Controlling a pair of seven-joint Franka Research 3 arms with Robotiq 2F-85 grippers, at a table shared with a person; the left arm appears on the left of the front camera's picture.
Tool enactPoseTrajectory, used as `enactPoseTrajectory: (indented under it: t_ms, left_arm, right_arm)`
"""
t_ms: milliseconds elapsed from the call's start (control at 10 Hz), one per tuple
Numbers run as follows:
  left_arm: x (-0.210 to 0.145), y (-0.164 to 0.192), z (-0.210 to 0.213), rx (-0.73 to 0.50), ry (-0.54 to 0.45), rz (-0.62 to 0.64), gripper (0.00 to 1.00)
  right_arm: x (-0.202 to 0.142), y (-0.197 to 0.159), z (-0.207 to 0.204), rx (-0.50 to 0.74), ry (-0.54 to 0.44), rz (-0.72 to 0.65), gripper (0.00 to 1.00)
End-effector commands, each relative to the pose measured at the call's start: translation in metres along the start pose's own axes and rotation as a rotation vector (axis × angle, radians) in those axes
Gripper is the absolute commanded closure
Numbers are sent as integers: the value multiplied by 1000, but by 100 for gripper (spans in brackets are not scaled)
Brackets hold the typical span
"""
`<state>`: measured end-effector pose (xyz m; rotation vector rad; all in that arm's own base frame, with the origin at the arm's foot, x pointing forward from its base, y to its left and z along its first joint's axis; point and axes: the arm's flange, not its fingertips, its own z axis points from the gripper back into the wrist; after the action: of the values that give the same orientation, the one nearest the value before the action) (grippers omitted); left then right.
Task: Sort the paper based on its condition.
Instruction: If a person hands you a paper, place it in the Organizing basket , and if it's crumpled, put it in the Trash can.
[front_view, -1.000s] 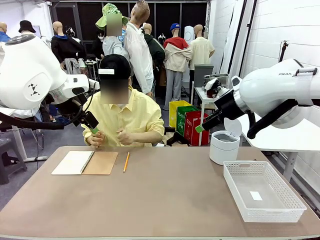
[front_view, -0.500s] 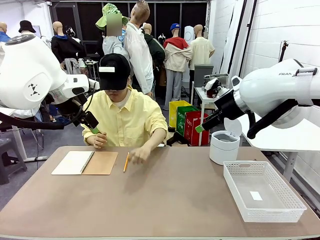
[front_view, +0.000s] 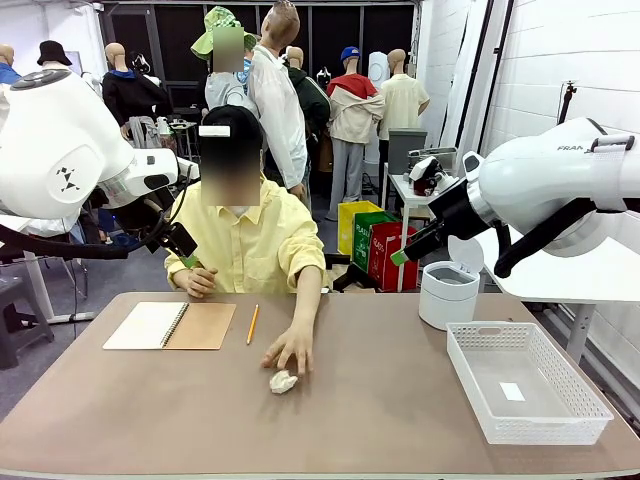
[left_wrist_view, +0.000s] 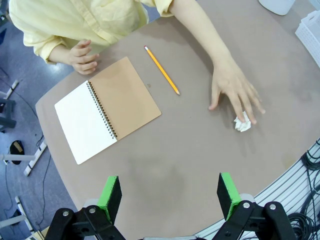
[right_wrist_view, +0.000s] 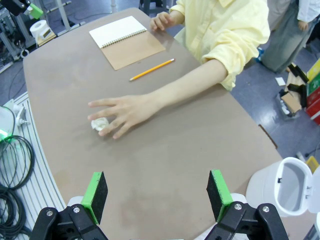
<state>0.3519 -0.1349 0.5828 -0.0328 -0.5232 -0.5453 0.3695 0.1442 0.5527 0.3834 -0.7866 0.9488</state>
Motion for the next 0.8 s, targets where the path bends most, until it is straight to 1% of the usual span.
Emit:
enactPoseTrajectory:
  t_ms: [0, 700]
  left_arm:
    - [0, 0, 0, -2, -6, -2, 0]
    - [0, 0, 0, -2, -6, -2, 0]
  right_arm:
    - [0, -1, -2, 17, -9, -10, 0]
    - [0, -1, -2, 17, -9, -10, 0]
